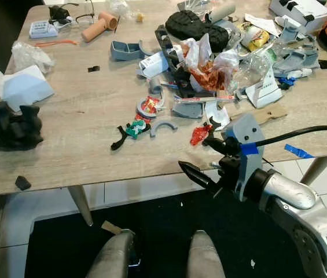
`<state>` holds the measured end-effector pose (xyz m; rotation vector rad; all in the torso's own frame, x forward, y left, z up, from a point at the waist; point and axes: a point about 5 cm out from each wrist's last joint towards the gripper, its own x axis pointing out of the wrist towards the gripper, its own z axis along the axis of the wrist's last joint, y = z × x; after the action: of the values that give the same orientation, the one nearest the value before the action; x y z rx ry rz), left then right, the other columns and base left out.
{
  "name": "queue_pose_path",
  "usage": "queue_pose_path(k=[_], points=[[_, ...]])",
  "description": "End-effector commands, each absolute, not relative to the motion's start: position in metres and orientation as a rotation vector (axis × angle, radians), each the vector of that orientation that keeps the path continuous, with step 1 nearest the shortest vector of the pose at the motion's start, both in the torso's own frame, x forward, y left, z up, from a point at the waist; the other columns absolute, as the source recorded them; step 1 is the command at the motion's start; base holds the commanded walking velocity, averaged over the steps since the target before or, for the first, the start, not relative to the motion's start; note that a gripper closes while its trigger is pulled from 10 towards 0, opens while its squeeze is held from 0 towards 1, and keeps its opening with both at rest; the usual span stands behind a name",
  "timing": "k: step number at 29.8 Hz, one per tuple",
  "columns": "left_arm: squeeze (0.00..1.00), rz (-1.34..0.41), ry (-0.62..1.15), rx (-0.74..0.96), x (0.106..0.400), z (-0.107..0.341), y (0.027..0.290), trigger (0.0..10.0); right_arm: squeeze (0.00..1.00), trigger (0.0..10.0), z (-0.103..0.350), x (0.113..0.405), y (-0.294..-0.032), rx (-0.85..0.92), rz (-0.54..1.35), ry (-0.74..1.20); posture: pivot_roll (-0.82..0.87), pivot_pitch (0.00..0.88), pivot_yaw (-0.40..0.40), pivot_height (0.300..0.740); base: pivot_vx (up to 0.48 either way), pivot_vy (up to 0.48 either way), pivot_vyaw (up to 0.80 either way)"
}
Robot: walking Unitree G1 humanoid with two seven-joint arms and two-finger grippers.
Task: Picking trash to rubbish bin
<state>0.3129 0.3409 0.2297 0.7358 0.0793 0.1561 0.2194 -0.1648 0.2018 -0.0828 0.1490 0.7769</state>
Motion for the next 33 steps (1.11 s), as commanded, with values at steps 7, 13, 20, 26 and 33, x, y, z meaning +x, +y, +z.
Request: queue_pose_path(k=[7,13,20,26,33], points=[[0.00,-0.218,0.171,0.657,0.296,0.216,0.311,10.0,0.00,10.0,0.202,0.221,-0.170,-0.094,0.762,0.145,-0.16,0.198,0.027,0.740,0.000,0.000,0.00],[0.00,-0.456,-0.001,0.351,0.287,0.239,0.272,10.0,0.00,10.0,0.202,0.222,-0.170,-0.094,0.762,0.144,-0.16,0.198,0.024,0.740,0.000,0.000,0.00],[0.00,-0.448,-0.200,0.153,0.289,0.281,0.265,10.0,0.00,10.0,0.202,0.223,-0.168,-0.091,0.765,0.142,-0.15,0.197,0.025,0.740,0.000,0.000,0.00],[0.00,-0.455,-0.196,0.168,0.287,0.285,0.261,10.0,0.00,10.0,0.201,0.223,-0.166,-0.088,0.764,0.141,-0.15,0.197,0.029,0.740,0.000,0.000,0.00],[0.00,-0.576,-0.008,0.240,0.260,0.279,0.288,10.0,0.00,10.0,0.200,0.223,-0.169,-0.089,0.759,0.146,-0.15,0.198,0.030,0.740,0.000,0.000,0.00]])
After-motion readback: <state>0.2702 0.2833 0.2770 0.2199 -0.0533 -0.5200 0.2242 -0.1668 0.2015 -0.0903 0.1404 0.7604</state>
